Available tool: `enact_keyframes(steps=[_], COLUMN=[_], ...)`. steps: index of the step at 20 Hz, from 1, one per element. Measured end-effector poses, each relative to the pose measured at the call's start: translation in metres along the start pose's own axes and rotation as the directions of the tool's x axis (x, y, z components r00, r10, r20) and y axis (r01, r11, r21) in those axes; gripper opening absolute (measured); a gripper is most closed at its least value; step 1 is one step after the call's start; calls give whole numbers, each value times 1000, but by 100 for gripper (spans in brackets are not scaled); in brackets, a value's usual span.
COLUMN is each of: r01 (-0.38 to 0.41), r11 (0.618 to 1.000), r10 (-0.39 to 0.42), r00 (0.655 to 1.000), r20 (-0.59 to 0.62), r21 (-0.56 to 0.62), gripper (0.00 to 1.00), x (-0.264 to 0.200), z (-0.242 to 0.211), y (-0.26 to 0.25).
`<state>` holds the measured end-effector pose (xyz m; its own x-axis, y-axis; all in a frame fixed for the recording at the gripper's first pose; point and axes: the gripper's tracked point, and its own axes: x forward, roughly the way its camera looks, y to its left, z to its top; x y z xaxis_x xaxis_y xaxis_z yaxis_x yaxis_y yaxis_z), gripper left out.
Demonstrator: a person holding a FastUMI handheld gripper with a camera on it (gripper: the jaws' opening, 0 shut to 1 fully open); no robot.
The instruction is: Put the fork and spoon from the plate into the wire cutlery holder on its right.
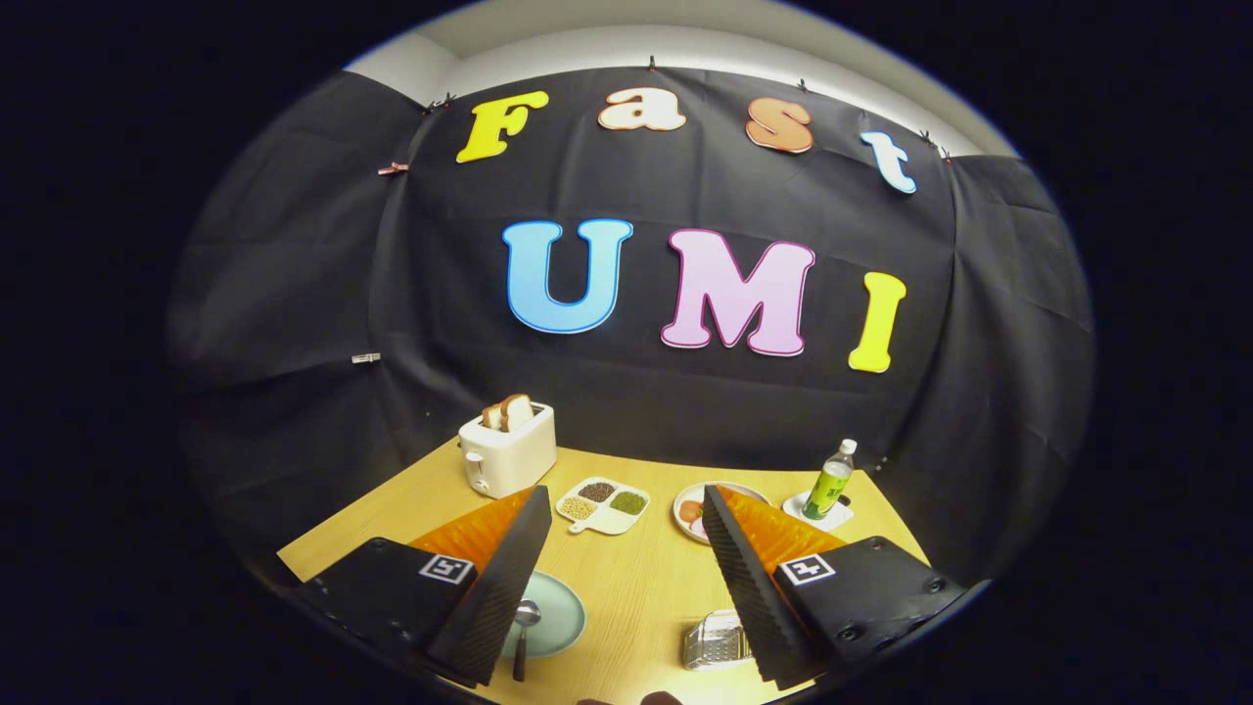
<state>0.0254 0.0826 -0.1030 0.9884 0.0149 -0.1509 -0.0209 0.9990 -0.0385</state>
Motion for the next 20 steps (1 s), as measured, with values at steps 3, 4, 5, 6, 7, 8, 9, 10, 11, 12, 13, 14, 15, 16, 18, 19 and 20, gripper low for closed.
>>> enact_keyframes(steps=[3, 4, 5, 6, 7, 8, 9, 10, 11, 12, 13, 14, 15, 16, 18, 19, 20], r01=[-34, -50, -76, -104, -133, -164, -189, -213, -226, -237, -251, -261, -276, -294, -320, -314, -302], r11=[999, 998, 997, 994, 991, 986, 982, 977, 974, 971, 967, 965, 961, 955, 947, 949, 953], r10=[36, 53, 80, 107, 133, 160, 182, 201, 213, 220, 218, 209, 201, 193, 197, 194, 189], r00=[994, 989, 981, 969, 953, 933, 906, 873, 843, 807, 767, 747, 731, 711, 671, 650, 628], r20=[-99, -137, -179, -222, -271, -324, -383, -444, -494, -549, -603, -632, -652, -676, -715, -735, -755], r21=[24, 29, 28, 24, 18, 17, 19, 24, 34, 40, 31, 11, -12, -36, -40, -28, -12], gripper=[97, 97, 97, 97, 97, 97, 97, 97, 97, 97, 97, 97, 98, 97, 97, 95, 92], x=[10, 12, 14, 16, 18, 21, 23, 23, 24, 25, 26, 28, 31, 34, 37, 39, 41], z=[-36, -47, -58, -70, -84, -100, -118, -137, -156, -176, -194, -203, -213, -224, -243, -253, -262], y=[20, 28, 38, 48, 58, 67, 76, 85, 92, 97, 99, 100, 99, 101, 106, 106, 107])
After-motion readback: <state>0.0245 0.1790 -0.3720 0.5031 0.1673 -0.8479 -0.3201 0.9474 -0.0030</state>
